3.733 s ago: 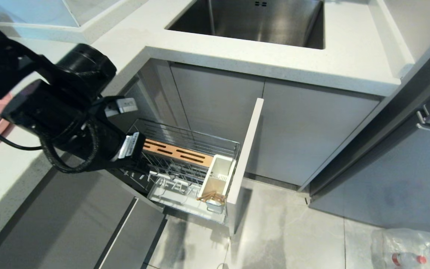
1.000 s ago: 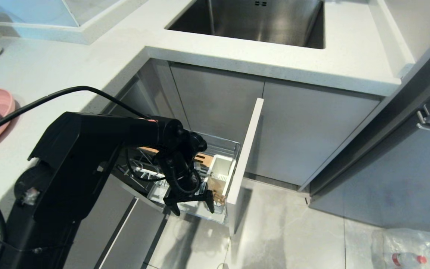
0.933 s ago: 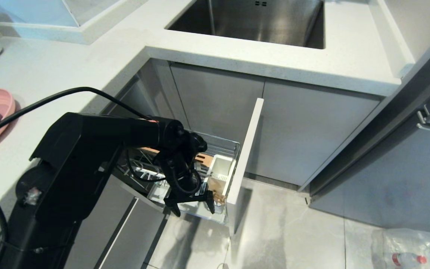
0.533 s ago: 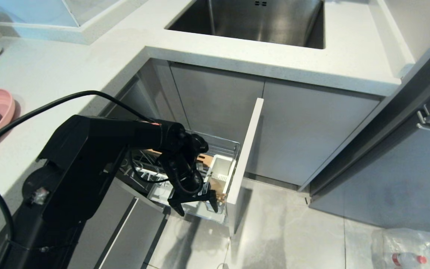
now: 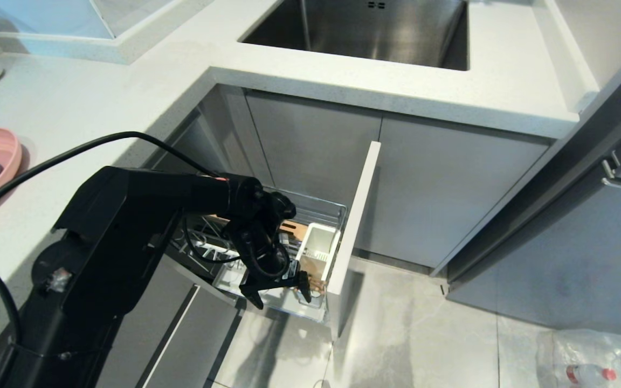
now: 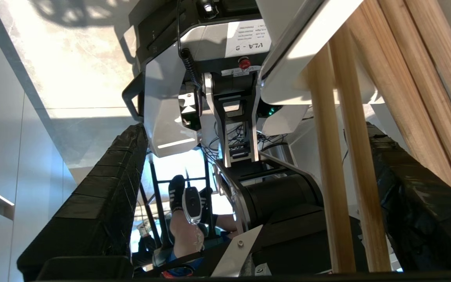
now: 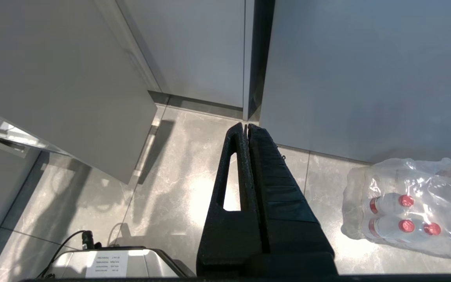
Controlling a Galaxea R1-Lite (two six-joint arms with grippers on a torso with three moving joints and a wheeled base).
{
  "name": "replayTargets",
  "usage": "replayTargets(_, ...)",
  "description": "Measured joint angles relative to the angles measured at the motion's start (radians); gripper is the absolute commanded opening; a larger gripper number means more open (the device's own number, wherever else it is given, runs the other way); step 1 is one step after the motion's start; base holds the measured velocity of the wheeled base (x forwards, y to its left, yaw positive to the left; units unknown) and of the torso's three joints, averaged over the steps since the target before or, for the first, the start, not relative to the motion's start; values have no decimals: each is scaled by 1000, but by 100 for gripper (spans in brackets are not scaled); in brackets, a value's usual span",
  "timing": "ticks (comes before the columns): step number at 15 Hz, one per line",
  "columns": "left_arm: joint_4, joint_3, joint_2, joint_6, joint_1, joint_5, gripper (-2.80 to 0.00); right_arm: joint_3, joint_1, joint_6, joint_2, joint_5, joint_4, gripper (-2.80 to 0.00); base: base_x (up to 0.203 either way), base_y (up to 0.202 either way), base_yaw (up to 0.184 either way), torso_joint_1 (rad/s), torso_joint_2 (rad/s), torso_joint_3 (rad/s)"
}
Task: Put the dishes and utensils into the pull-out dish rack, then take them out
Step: Take the chopsticks out of the cupboard
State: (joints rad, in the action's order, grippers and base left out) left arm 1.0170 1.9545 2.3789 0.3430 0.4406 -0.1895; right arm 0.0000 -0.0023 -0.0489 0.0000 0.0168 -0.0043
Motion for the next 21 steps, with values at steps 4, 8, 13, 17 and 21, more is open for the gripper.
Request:
replayTargets(4,5,0,0,-1,1,2,-280,0,0,0,0,0,0,-280,0,0,0,0,0,0)
replayTargets(8,5,0,-4,-1,2,1,-280,0,0,0,0,0,0,-280,0,0,0,0,0,0)
replayTargets(13,7,0,-7,-2,0,-1,-280,0,0,0,0,0,0,-280,0,0,0,0,0,0)
replayTargets(17,7,-2,-11,-2,3,0,-280,0,0,0,0,0,0,-280,0,0,0,0,0,0)
replayTargets(21,38,-2,-51,0,10,-5,-280,0,0,0,0,0,0,-280,0,0,0,0,0,0)
